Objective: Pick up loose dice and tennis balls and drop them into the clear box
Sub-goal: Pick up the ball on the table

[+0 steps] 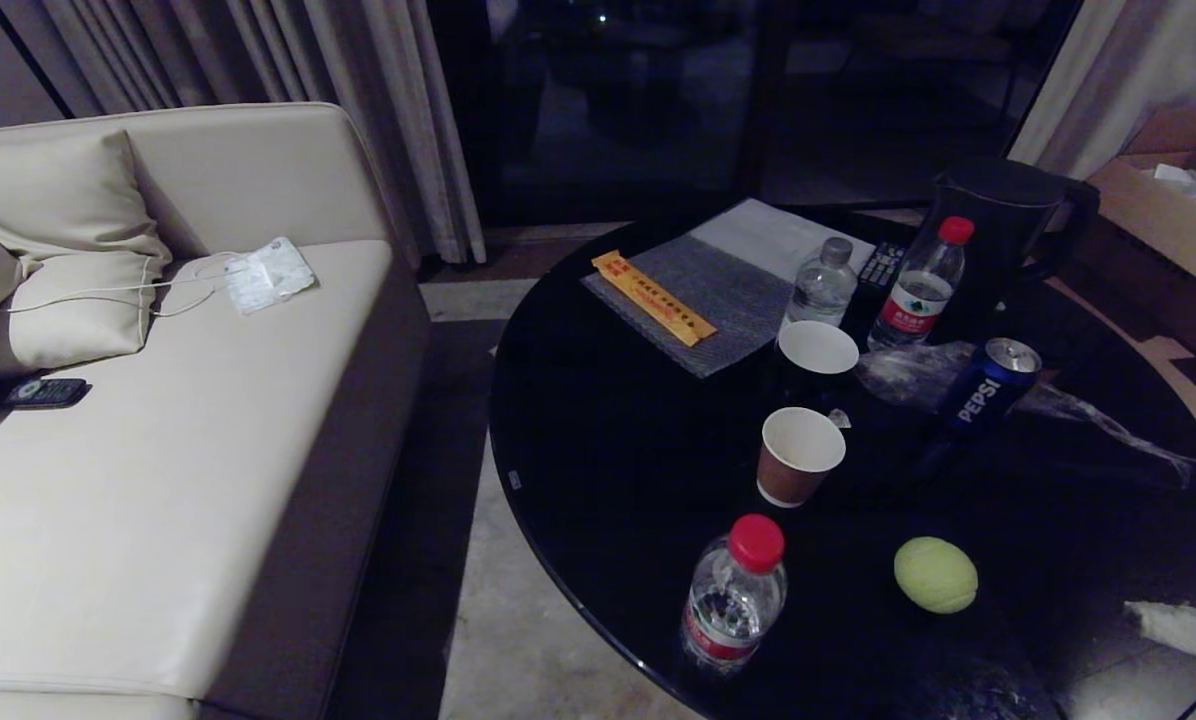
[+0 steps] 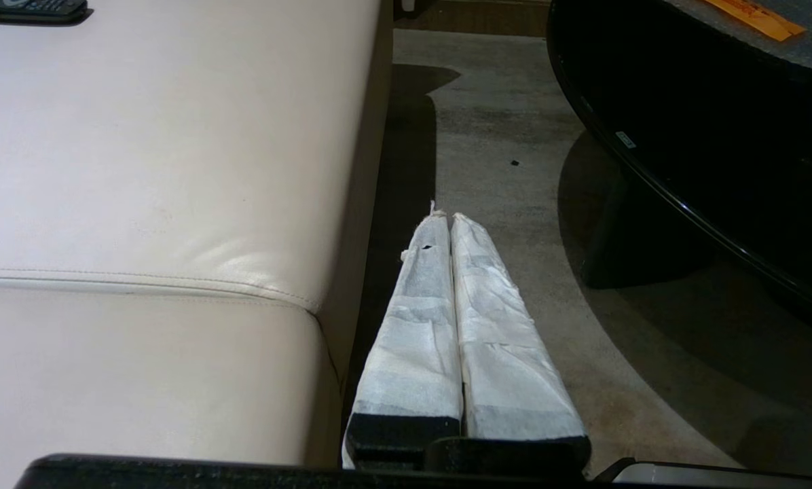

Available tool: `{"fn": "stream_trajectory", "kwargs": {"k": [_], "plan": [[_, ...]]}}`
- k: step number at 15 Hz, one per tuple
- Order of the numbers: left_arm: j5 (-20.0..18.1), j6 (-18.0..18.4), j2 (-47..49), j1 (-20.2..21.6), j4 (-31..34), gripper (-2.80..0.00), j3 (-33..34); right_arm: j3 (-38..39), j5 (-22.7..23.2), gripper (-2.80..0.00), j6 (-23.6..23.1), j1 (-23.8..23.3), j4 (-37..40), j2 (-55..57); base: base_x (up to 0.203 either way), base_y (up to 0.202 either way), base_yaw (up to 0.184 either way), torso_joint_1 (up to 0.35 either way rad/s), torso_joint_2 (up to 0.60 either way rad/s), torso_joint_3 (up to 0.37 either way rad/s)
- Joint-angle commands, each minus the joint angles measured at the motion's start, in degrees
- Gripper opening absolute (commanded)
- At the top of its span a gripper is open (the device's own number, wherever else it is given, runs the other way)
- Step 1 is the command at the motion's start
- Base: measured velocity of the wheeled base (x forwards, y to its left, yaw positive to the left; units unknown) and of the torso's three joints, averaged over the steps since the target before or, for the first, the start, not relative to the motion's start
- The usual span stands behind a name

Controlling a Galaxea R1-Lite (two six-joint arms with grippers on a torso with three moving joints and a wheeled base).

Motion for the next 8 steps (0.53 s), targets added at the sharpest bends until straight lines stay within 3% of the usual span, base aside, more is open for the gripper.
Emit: {"fn": "stream_trajectory", "kwargs": {"k": [1,3,4,8], "plan": [[0.03,-0.04,0.09,-0.02,0.0,-2.8,0.09,-1.87,0.47,-2.8,0.09,2.15,-3.31,14.06,0.0,0.0,0.0,0.0,0.0,0.0],[0.03,-0.04,0.09,-0.02,0.0,-2.8,0.09,-3.1,0.8,-2.8,0.01,3.76,-8.45,19.59,0.0,0.0,0.0,0.0,0.0,0.0],[0.03,-0.04,0.09,-0.02,0.0,-2.8,0.09,-3.88,0.82,0.0,-0.09,4.4,-9.45,21.89,0.0,0.0,0.0,0.0,0.0,0.0],[0.03,-0.04,0.09,-0.02,0.0,-2.8,0.09,-8.03,-0.66,0.0,-0.36,5.38,-10.37,29.65,0.0,0.0,0.0,0.0,0.0,0.0]]}}
